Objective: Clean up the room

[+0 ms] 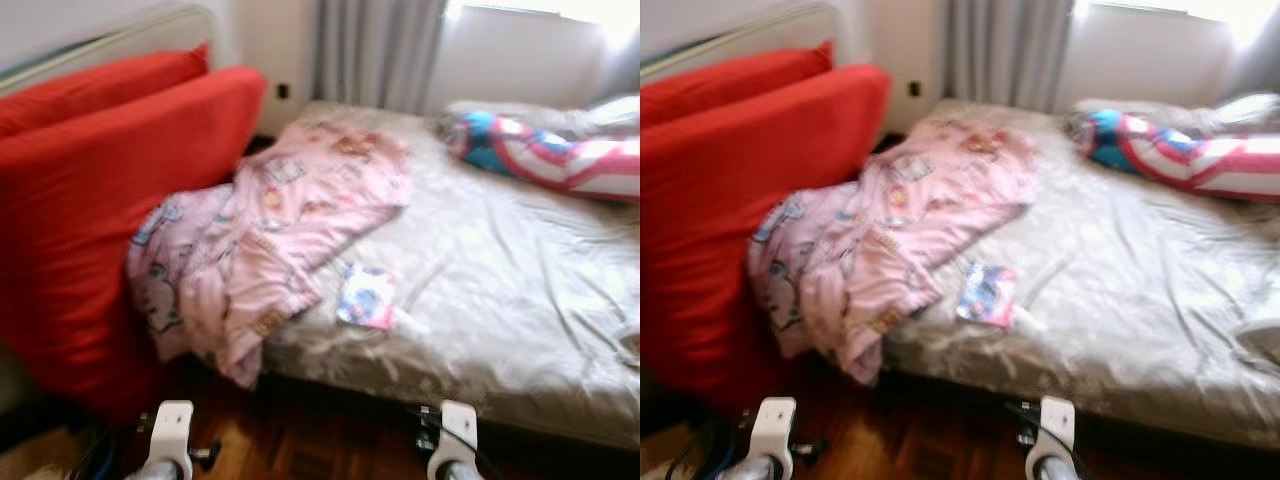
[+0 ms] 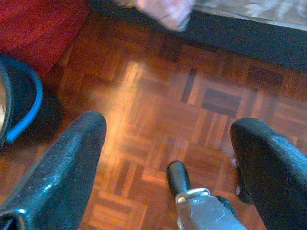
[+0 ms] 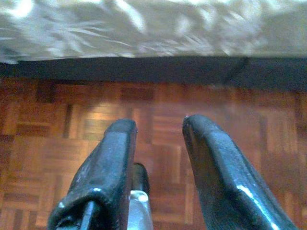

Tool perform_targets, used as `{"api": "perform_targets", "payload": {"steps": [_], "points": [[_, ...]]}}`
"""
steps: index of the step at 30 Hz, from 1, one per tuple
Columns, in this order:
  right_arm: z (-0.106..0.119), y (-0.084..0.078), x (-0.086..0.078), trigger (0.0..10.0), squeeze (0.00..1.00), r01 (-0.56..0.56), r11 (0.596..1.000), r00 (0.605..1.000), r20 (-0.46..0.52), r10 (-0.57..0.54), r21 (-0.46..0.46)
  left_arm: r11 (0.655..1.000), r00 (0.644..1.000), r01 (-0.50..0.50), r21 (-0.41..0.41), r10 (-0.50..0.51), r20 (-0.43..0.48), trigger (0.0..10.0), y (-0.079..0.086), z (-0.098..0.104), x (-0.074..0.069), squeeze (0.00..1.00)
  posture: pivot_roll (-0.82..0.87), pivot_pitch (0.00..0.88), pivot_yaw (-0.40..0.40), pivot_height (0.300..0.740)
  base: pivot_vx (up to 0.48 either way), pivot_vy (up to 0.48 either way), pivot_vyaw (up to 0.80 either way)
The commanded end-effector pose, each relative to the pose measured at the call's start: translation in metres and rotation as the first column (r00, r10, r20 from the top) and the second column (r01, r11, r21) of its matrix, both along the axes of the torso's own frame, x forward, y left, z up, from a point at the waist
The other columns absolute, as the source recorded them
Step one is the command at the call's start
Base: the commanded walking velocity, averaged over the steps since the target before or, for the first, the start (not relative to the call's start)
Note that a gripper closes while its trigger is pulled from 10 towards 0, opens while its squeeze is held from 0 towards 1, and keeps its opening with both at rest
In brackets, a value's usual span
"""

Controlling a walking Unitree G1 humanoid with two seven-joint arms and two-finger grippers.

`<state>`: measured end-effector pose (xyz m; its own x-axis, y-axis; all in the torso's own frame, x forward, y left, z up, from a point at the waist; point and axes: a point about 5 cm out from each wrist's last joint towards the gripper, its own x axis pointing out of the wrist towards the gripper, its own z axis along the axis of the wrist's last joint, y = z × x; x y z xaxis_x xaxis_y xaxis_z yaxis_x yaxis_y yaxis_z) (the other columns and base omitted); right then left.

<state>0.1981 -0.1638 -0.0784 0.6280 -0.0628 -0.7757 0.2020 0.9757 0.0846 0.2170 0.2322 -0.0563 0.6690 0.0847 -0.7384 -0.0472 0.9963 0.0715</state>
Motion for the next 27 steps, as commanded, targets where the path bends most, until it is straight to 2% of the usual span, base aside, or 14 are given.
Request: {"api": "perform_targets", "payload": {"steps": [1, 4, 19, 27], "points": [[0.0008, 0.0003, 0.0018, 10.0, 0.0, -0.003, 1.0, 1.0, -0.001, 0.003, -0.002, 1.0, 1.0, -0.014, 0.001, 0.014, -0.008, 10.0, 0.0029, -0.0016, -0.0039, 0.0, -0.04, 0.0, -0.046, 0.74, 0.0, 0.0, -0.77], [0.0008, -0.0005, 0.0017, 10.0, 0.0, -0.003, 1.0, 1.0, -0.001, 0.003, -0.004, 1.0, 1.0, -0.011, 0.006, 0.011, -0.009, 10.0, 0.003, -0.0014, -0.0035, 0.0, -0.04, 0.0, -0.045, 0.74, 0.0, 0.0, -0.76], [0.0016, -0.0025, 0.0026, 10.0, 0.0, -0.005, 1.0, 1.0, 0.008, 0.005, -0.003, 1.0, 1.0, -0.016, -0.002, 0.016, -0.004, 10.0, 0.0041, -0.0003, -0.0022, 0.0, -0.04, 0.0, -0.041, 0.74, 0.0, 0.0, 0.0], [0.0014, -0.0024, 0.0025, 10.0, 0.0, -0.007, 1.0, 1.0, 0.003, 0.007, 0.0, 1.0, 1.0, -0.013, -0.007, 0.013, -0.008, 10.0, 0.0037, -0.0005, -0.0023, 0.0, -0.04, 0.0, -0.04, 0.74, 0.268, 0.0, 0.0]]}}
